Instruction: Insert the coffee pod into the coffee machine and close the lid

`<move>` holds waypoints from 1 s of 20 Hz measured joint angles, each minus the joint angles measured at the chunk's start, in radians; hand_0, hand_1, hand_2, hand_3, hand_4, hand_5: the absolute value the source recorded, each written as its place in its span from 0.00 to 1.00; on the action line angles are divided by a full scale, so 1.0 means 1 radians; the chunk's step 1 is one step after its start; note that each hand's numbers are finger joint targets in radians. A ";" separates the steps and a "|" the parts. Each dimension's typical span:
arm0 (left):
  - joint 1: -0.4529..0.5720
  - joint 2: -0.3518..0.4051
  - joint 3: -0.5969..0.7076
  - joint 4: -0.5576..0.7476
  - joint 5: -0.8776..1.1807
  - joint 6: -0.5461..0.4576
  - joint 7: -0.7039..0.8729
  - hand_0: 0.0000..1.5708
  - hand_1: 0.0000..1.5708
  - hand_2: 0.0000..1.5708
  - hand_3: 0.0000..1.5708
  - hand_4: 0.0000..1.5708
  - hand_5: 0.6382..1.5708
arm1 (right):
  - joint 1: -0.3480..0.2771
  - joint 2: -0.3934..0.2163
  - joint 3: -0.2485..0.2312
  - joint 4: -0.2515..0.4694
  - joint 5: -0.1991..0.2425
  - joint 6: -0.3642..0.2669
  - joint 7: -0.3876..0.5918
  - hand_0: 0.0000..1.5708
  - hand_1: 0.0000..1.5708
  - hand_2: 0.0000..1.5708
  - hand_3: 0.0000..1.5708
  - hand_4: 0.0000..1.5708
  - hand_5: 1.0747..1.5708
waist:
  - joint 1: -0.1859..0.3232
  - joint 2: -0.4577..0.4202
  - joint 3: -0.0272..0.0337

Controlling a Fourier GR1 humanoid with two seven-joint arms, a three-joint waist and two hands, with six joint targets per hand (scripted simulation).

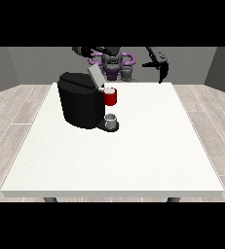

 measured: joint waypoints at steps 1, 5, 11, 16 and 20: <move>0.007 0.000 -0.006 -0.021 0.004 -0.005 0.000 0.00 0.00 0.00 0.00 0.18 1.00 | -0.021 -0.001 -0.012 0.018 0.005 -0.004 -0.002 0.00 0.00 0.00 0.00 0.22 1.00 | 0.009 0.010 0.0002; 0.029 0.002 -0.023 -0.066 0.004 0.004 -0.014 0.00 0.00 0.00 0.00 0.24 1.00 | -0.092 -0.001 -0.043 0.075 -0.003 -0.024 0.004 0.00 0.00 0.00 0.00 0.22 1.00 | 0.021 0.048 0.0001; 0.036 0.017 -0.015 -0.089 0.032 0.000 -0.035 0.00 0.00 0.00 0.00 0.21 1.00 | -0.172 -0.029 -0.132 0.171 -0.025 -0.024 -0.036 0.00 0.00 0.00 0.00 0.25 1.00 | 0.024 0.105 0.0001; 0.052 0.019 -0.026 -0.116 0.040 0.001 -0.039 0.00 0.00 0.00 0.00 0.23 1.00 | -0.231 -0.071 -0.200 0.264 -0.062 0.012 -0.070 0.00 0.00 0.00 0.00 0.29 1.00 | 0.036 0.130 0.0002; 0.019 0.024 -0.030 -0.106 0.036 0.019 -0.046 0.00 0.00 0.00 0.00 0.23 1.00 | -0.276 -0.063 -0.209 0.317 -0.053 -0.006 -0.101 0.00 0.00 0.00 0.00 0.28 1.00 | 0.032 0.152 -0.0035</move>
